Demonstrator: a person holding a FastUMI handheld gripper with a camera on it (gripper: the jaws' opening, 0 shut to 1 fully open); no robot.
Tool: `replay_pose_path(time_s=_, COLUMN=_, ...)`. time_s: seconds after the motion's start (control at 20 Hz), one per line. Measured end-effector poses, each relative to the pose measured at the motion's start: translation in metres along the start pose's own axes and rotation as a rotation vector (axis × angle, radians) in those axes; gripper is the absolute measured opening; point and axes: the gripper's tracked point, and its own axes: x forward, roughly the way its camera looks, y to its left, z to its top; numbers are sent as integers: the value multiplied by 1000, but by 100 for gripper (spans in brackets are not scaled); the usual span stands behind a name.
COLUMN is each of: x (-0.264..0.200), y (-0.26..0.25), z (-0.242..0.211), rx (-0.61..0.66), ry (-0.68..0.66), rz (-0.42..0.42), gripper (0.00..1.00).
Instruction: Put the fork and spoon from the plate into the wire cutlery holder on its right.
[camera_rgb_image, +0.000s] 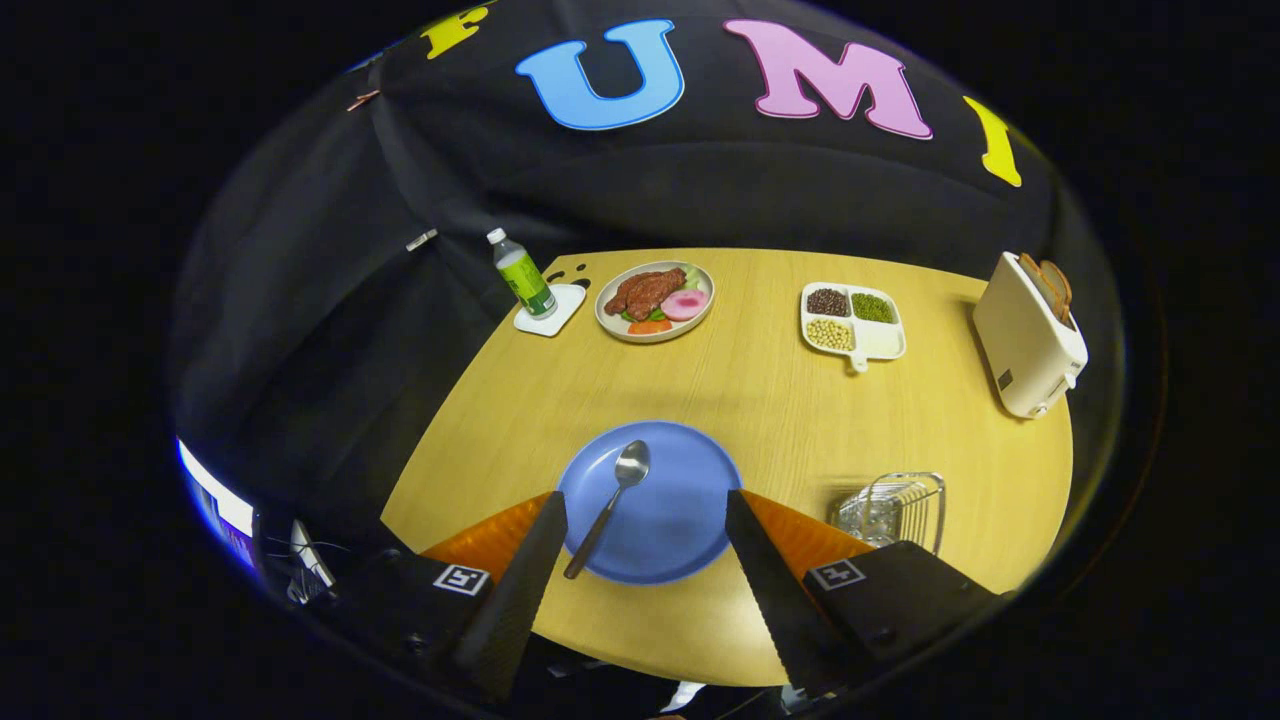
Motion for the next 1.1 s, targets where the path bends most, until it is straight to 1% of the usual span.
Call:
replay_pose_path(time_s=0.1, x=26, y=16, z=-16, rx=11, ry=41, rz=-11, gripper=100)
replay_pose_path(time_s=0.2, x=49, y=29, z=-34, rx=-9, ry=91, rz=-18, gripper=100)
replay_pose_path(time_s=0.3, x=69, y=30, z=-49, rx=-48, ry=129, rz=-51, gripper=100)
replay_pose_path(time_s=0.4, x=87, y=26, z=-60, rx=-60, ry=165, rz=-89, gripper=100)
replay_pose_path(time_s=0.45, x=93, y=22, z=-65, rx=-54, ry=187, rz=-115, gripper=100)
replay_pose_path(time_s=0.6, x=109, y=20, z=-75, rx=-5, ry=222, rz=-141, gripper=98)
replay_pose_path(time_s=0.7, x=116, y=22, z=-82, rx=8, ry=248, rz=-147, gripper=88)
replay_pose_path(time_s=0.75, x=119, y=23, z=-87, rx=5, ry=262, rz=-147, gripper=78)
replay_pose_path(time_s=0.85, x=122, y=27, z=-97, rx=2, ry=287, rz=-146, gripper=77)
replay_pose_path(time_s=0.9, x=123, y=28, z=-102, rx=2, ry=300, rz=-148, gripper=74)
replay_pose_path(time_s=0.95, x=125, y=28, z=-105, rx=3, ry=309, rz=-152, gripper=65)
replay_pose_path(time_s=1.05, x=129, y=27, z=-111, rx=12, ry=330, rz=-168, gripper=52)
replay_pose_path(time_s=1.1, x=130, y=27, z=-116, rx=23, ry=346, rz=-175, gripper=50)
